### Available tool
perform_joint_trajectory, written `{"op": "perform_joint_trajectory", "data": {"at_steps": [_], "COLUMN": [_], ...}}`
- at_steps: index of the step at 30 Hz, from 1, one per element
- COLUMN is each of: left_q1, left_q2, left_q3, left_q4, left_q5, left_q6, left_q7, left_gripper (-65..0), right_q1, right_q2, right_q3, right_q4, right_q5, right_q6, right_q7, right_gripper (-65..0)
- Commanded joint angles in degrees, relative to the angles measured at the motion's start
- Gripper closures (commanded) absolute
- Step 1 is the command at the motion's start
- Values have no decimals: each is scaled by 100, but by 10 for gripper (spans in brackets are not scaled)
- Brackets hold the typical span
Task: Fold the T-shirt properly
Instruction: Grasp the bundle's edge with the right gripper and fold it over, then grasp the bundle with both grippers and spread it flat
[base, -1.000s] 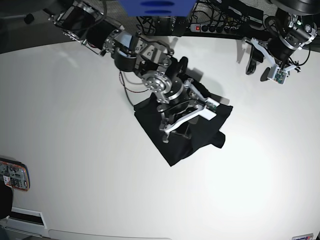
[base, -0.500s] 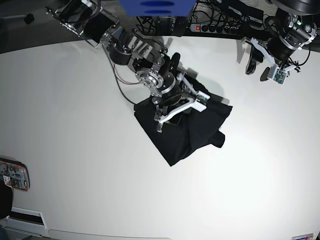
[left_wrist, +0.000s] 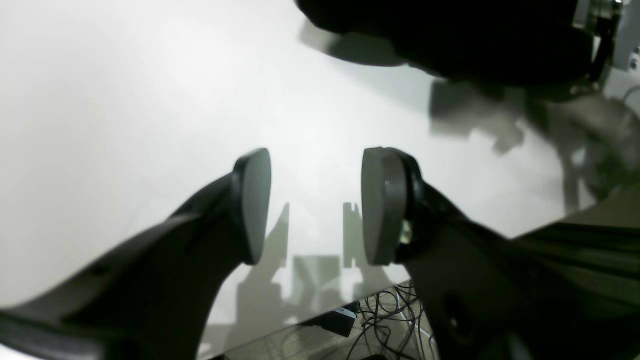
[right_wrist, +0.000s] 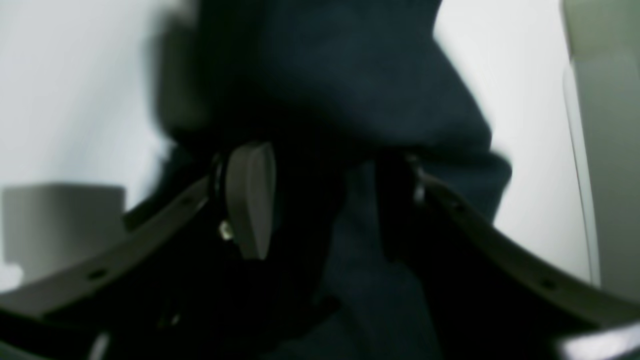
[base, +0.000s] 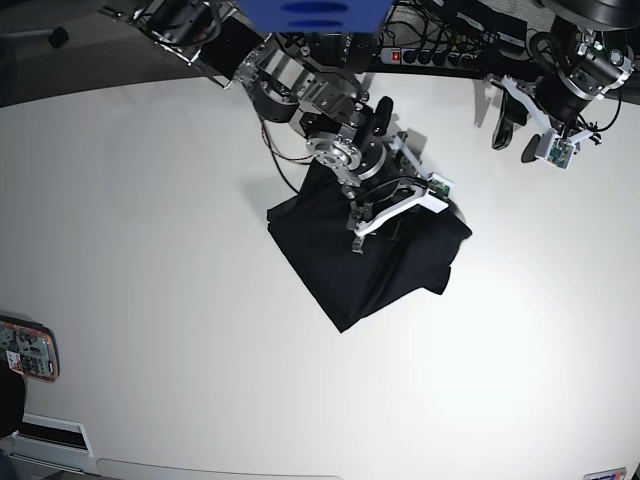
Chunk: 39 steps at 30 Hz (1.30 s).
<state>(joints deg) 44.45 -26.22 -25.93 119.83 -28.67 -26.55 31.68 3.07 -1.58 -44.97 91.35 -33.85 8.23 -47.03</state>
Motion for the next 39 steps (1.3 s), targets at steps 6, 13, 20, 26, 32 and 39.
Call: {"op": "perform_joint_trajectory", "data": {"at_steps": [6, 13, 20, 26, 32, 39], "left_q1": [26, 43, 52, 26, -185, -1029], "left_q2": [-46, -46, -29, -29, -46, 499], "left_q3": [-48, -48, -57, -13, 479, 1982], "left_q4": [74, 74, 74, 83, 74, 13], "left_q5": [-65, -65, -65, -65, -13, 1895], "left_q6": [-5, -5, -5, -5, 4, 444], "left_q7": [-131, -131, -131, -131, -122, -113], "left_gripper": [-282, -282, -282, -282, -282, -282], "right_q1": [515, 1095, 1201, 1157, 1165, 1201], "right_q2": [-294, -742, -742, -734, -725, -725], "right_q3": [36, -263, -501, 71, 932, 1477], "right_q4": [-137, -1491, -1676, -445, 162, 118], "right_q5": [-57, -31, -22, -22, -22, -22], "right_q6": [-45, -54, -71, -36, 544, 553], "right_q7": [4, 232, 531, 505, 206, 206], "right_gripper": [-311, -311, -311, -311, -311, -311]}}
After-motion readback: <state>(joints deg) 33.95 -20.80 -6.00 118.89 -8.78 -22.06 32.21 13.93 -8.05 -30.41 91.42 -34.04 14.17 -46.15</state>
